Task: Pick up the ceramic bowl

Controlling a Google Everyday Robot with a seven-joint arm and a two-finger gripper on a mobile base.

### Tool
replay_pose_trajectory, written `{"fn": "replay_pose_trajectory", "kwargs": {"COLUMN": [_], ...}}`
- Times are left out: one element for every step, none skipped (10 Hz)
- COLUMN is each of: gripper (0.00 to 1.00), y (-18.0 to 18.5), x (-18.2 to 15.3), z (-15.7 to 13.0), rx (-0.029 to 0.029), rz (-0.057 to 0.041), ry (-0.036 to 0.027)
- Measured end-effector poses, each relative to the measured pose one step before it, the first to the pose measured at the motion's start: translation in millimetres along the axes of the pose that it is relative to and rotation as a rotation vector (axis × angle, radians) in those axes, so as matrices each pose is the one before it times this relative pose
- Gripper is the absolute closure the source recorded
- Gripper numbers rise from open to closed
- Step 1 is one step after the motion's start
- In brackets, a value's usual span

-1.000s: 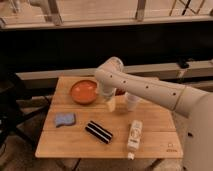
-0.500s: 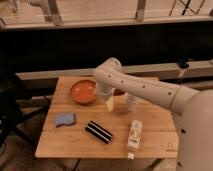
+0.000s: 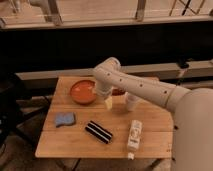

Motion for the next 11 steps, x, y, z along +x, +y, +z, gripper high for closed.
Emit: {"fn": "replay_pose_trajectory", "kwargs": {"gripper": [0.2, 0.2, 0.2, 0.2, 0.2, 0.2, 0.2, 0.2, 0.2, 0.2, 0.2], "y": [-2.64, -3.0, -2.09, -2.0, -4.06, -3.57, -1.69, -0.56, -1.61, -2.66, -2.99], "x": [1.48, 0.02, 0.66, 3.75, 1.74, -0.24, 1.92, 2.65, 2.84, 1.14, 0.55], "z": [3.32, 2.77, 2.02, 2.61, 3.19, 3.49, 2.73, 2.25, 3.47, 3.25, 4.31], "rx": [-0.00185, 0.00005, 0.00262, 0.0023, 0.00183, 0.00034, 0.0013, 0.00115, 0.00076, 0.00122, -0.00032], "rz": [-0.00614, -0.0041, -0.00144, 0.00292, -0.0012, -0.00411, 0.00016, 0.00261, 0.00251, 0.00008, 0.00058], "ry": [-0.00353, -0.00384, -0.00435, -0.00231, -0.00391, -0.00374, -0.00358, -0.00322, -0.00365, -0.00413, -0.00616]}}
